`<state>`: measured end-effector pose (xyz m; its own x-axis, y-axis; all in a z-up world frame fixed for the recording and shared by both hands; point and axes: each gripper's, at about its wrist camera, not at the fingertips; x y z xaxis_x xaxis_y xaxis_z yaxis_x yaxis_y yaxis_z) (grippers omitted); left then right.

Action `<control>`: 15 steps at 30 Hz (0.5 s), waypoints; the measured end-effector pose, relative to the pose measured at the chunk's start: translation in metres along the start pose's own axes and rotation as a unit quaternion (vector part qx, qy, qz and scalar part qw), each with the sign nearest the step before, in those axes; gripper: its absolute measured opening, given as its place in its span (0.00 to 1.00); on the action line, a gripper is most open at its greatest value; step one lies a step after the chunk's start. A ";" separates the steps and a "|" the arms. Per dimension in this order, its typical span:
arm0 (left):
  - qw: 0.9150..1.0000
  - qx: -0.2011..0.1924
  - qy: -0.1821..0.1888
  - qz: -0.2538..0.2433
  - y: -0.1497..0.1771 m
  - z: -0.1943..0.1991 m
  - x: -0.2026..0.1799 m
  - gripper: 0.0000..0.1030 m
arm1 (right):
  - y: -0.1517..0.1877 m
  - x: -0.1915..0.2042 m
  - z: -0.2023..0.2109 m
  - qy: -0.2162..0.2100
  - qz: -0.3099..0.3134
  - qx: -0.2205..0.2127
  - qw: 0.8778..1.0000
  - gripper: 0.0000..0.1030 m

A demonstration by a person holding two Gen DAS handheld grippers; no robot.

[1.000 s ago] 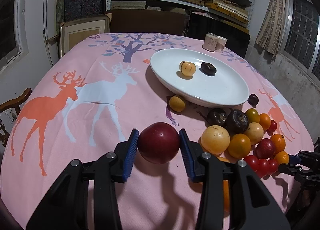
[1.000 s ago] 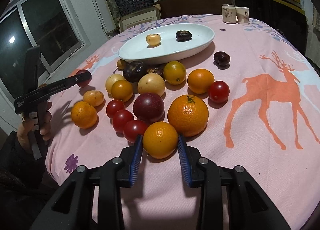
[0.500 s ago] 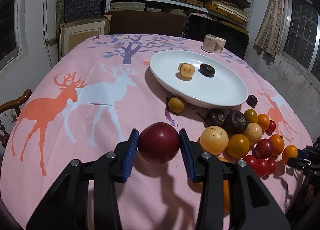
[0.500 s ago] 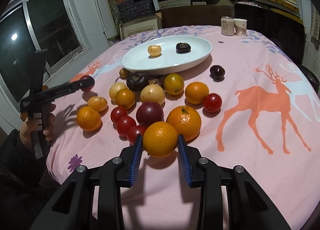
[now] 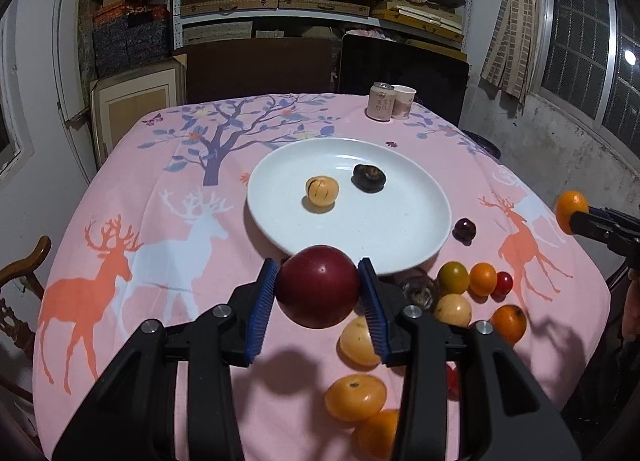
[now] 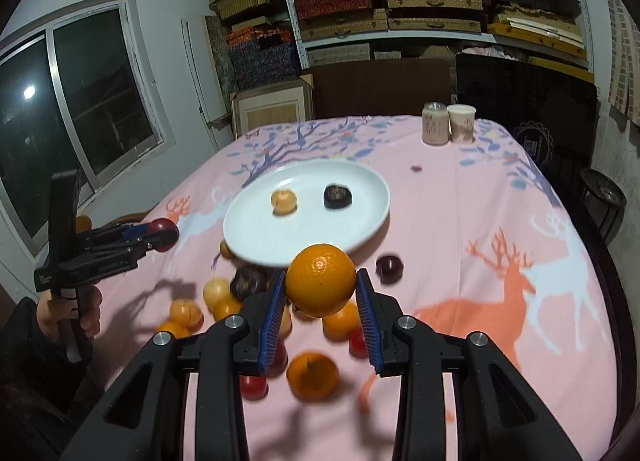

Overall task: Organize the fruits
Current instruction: 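Carry the red plum to the plate with the left tool while the right tool grasps and places the orange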

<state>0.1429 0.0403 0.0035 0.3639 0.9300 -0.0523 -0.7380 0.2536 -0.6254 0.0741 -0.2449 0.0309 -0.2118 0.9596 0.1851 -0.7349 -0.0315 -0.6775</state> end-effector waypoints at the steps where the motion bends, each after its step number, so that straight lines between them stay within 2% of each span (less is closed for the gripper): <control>1: 1.000 0.005 0.001 -0.003 -0.011 -0.004 -0.004 0.39 | -0.009 -0.001 -0.004 -0.001 0.000 0.001 1.000 0.35; 3: 1.000 0.015 -0.002 -0.003 -0.030 -0.017 -0.010 0.39 | -0.030 -0.003 -0.019 -0.007 -0.006 0.007 1.000 0.35; 7: 0.998 0.061 -0.006 0.000 -0.060 -0.066 -0.016 0.40 | -0.063 -0.006 -0.075 -0.004 -0.009 0.043 0.999 0.35; 11: 0.994 0.109 -0.002 0.016 -0.074 -0.115 -0.010 0.40 | -0.076 -0.010 -0.139 0.012 -0.018 0.091 0.996 0.35; 15: 0.990 0.138 -0.002 0.026 -0.082 -0.146 -0.003 0.40 | -0.086 -0.008 -0.182 0.024 -0.009 0.111 0.994 0.35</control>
<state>0.2855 -0.0217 -0.0593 0.3207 0.9441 -0.0758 -0.8827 0.2689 -0.3853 0.2558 -0.1993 -0.0419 -0.1701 0.9726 0.1585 -0.8632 -0.0695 -0.5001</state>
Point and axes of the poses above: each gripper's, at about its wrist camera, not at the fingertips, and z roughly against the way its jaws point, x to its left, y to its underside, and after that the axes turned 10 degrees about x, right-handed
